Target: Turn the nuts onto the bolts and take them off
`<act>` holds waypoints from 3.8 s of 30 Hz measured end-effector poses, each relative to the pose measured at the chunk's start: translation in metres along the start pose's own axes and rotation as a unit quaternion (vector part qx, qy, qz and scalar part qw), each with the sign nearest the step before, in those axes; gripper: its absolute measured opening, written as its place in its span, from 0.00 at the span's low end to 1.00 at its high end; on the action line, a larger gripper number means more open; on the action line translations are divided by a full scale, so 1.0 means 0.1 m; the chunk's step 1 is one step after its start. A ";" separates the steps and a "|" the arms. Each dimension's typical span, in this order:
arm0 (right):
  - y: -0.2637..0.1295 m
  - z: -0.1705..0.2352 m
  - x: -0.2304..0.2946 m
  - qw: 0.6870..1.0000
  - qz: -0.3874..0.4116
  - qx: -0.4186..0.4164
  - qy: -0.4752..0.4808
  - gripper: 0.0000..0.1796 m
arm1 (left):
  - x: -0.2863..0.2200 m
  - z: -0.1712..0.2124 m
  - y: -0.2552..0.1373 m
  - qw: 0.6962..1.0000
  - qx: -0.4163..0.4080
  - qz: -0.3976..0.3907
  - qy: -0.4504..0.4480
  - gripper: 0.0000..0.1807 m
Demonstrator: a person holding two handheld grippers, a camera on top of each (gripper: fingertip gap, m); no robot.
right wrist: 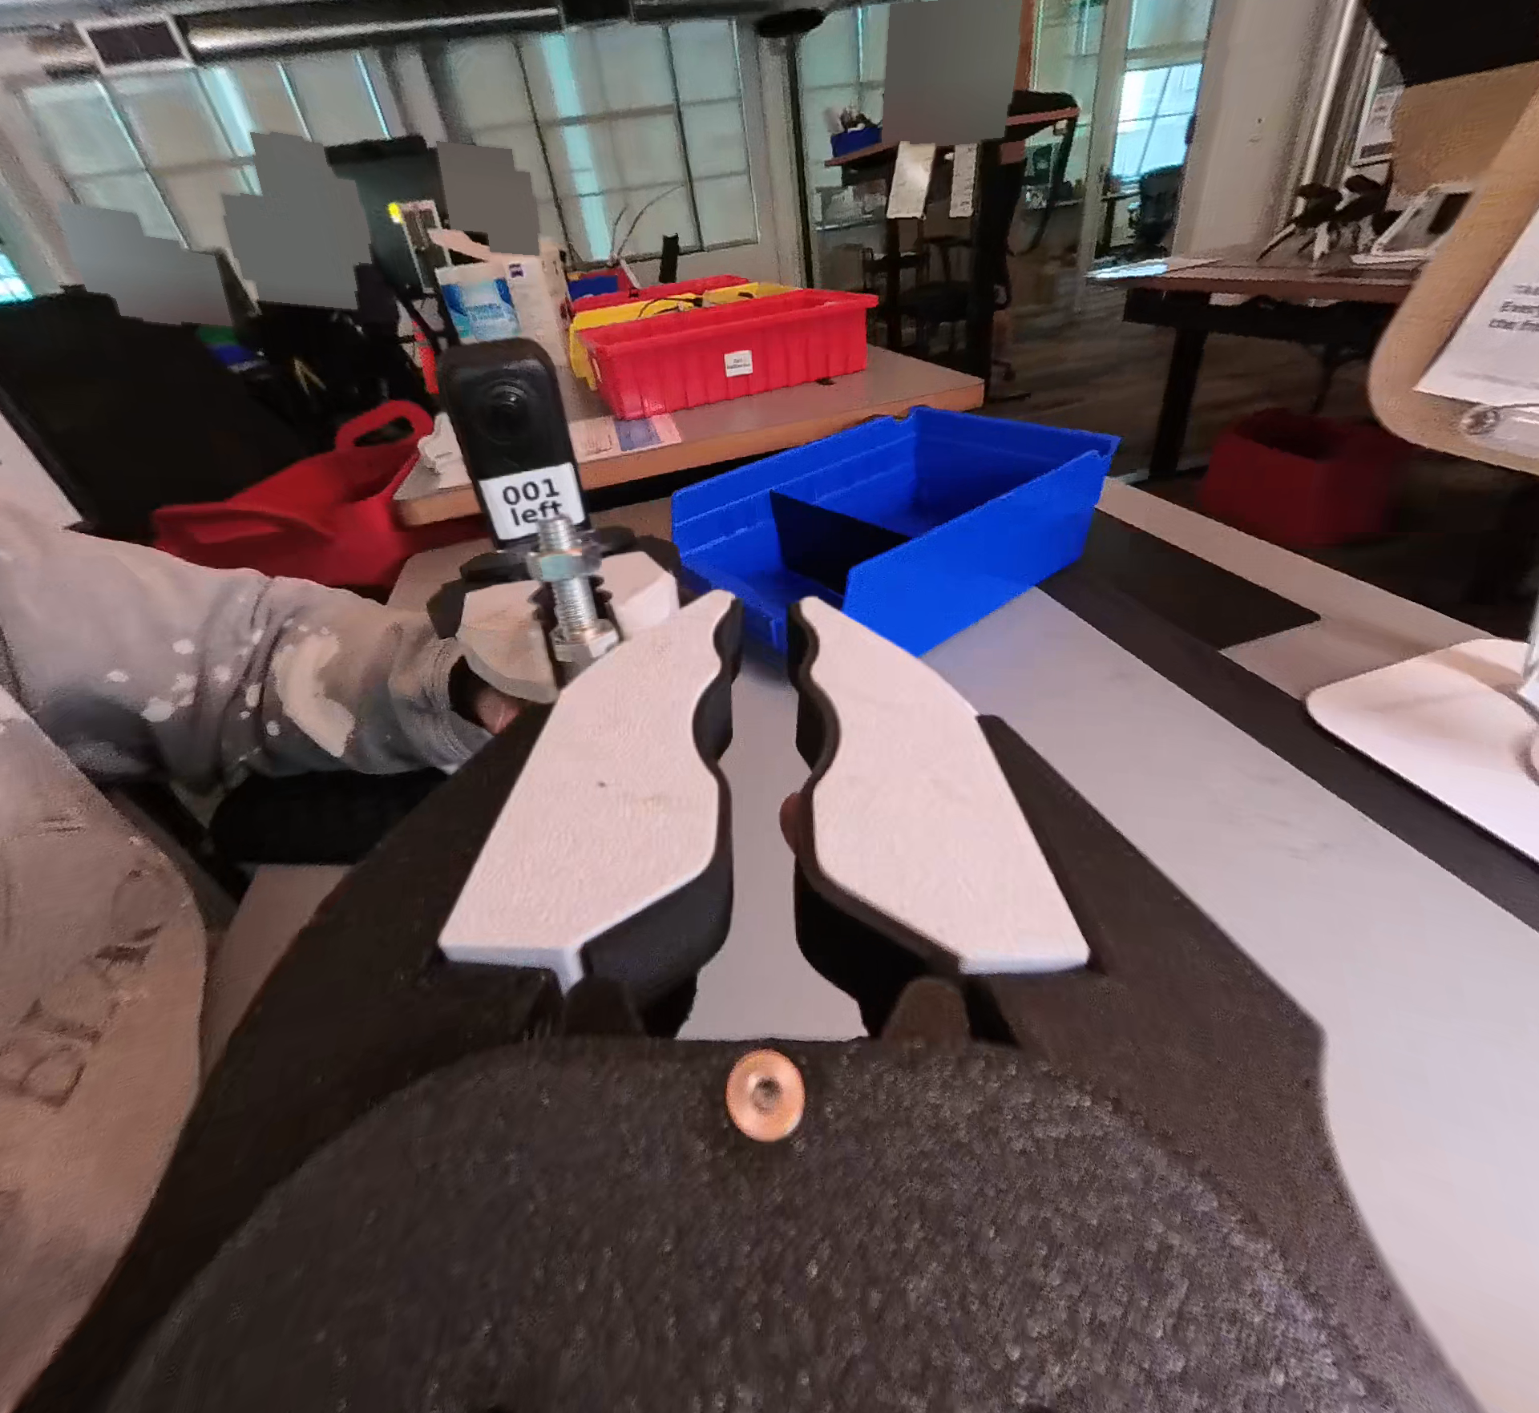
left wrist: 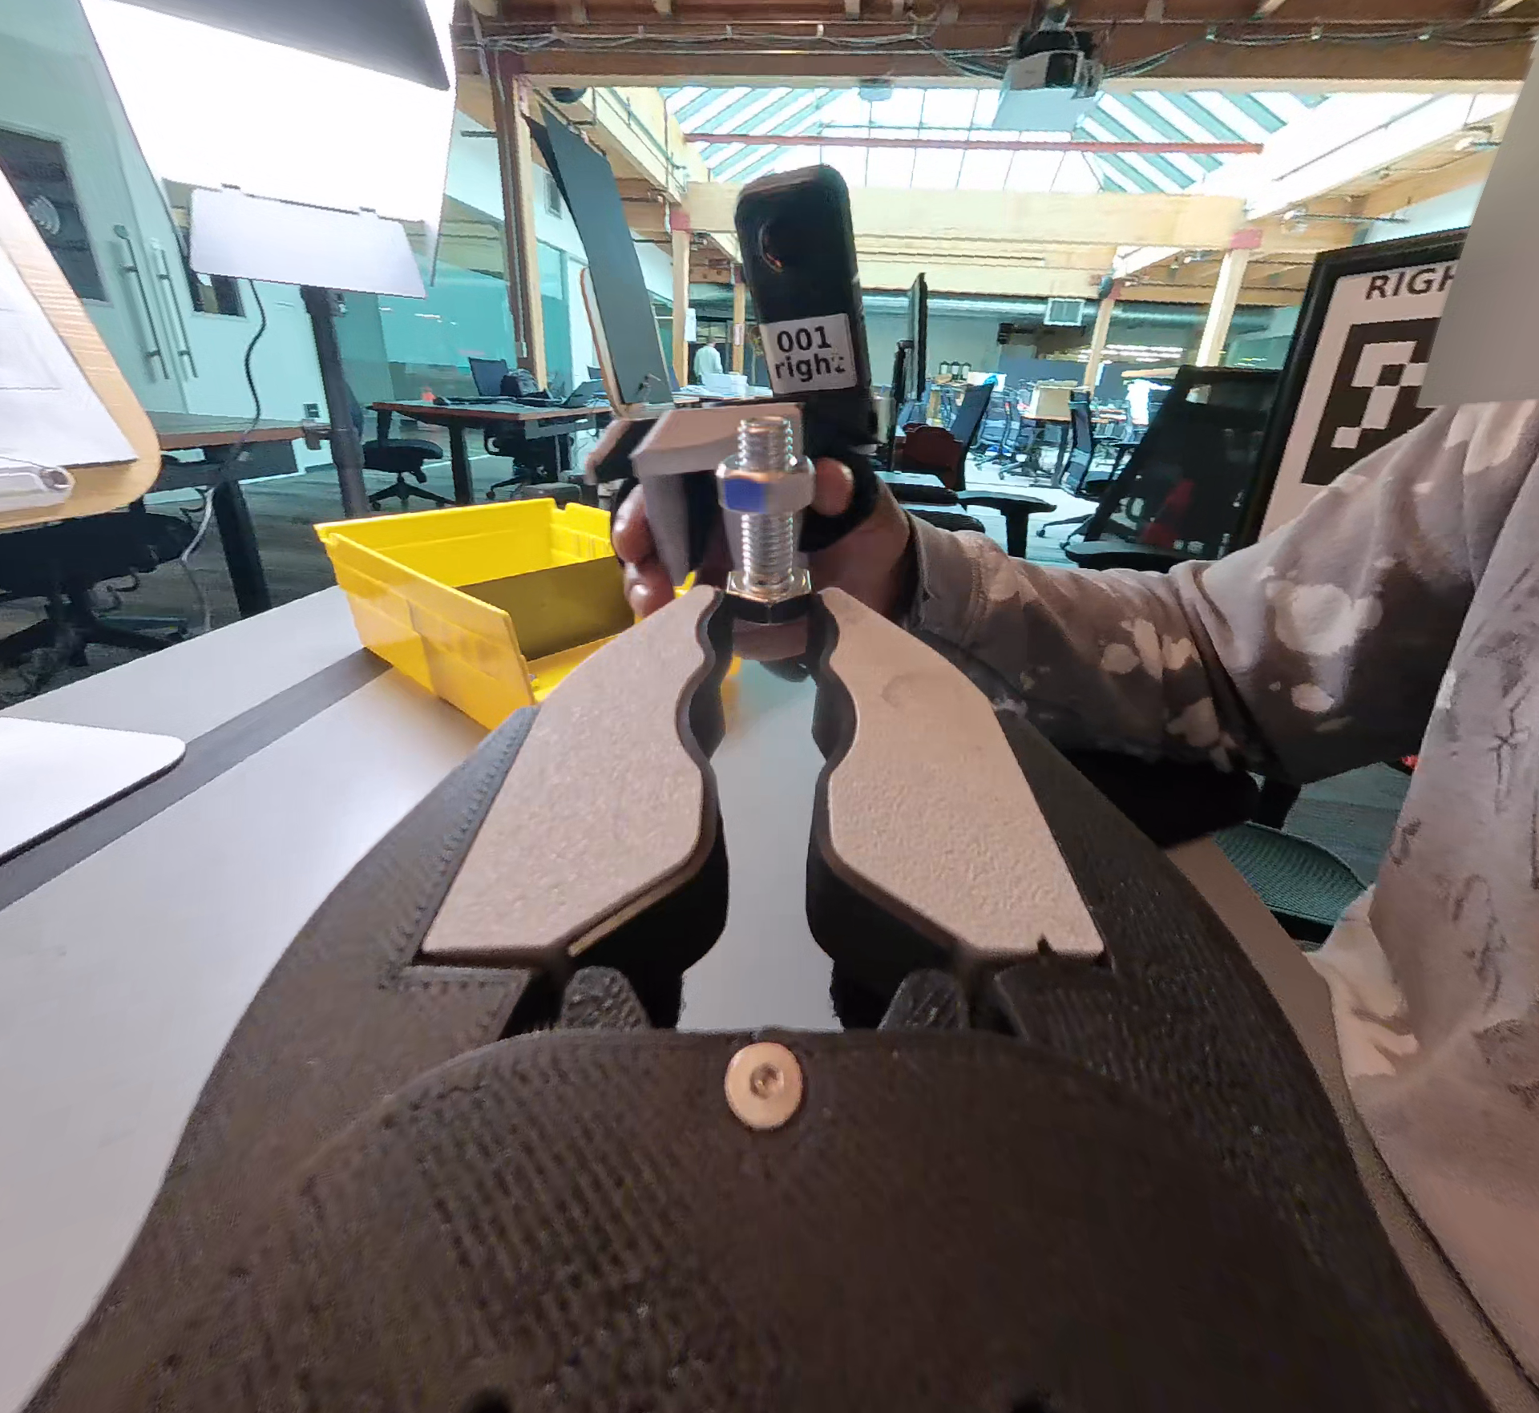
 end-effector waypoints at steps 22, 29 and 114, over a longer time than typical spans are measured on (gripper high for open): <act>0.25 0.10 0.22 0.999 -0.034 0.009 -0.019 0.15 | 0.09 0.08 0.01 0.997 0.045 -0.054 0.004 0.10; 0.17 0.06 0.18 1.000 -0.026 -0.011 -0.006 0.14 | 0.12 0.06 -0.01 0.997 0.043 -0.057 0.002 0.10; 0.13 0.02 0.15 0.997 -0.016 -0.067 0.034 0.09 | 0.11 -0.05 -0.08 1.000 -0.007 -0.023 -0.007 0.10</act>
Point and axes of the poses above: each gripper's, where its closed fingertips meet, y out along the fingers, z out of its underside, x = y × z across the jaws, the point moved 8 cm from there along -y, back along the fingers, and after that the axes turned 3 degrees about x, right-handed, at the moved point
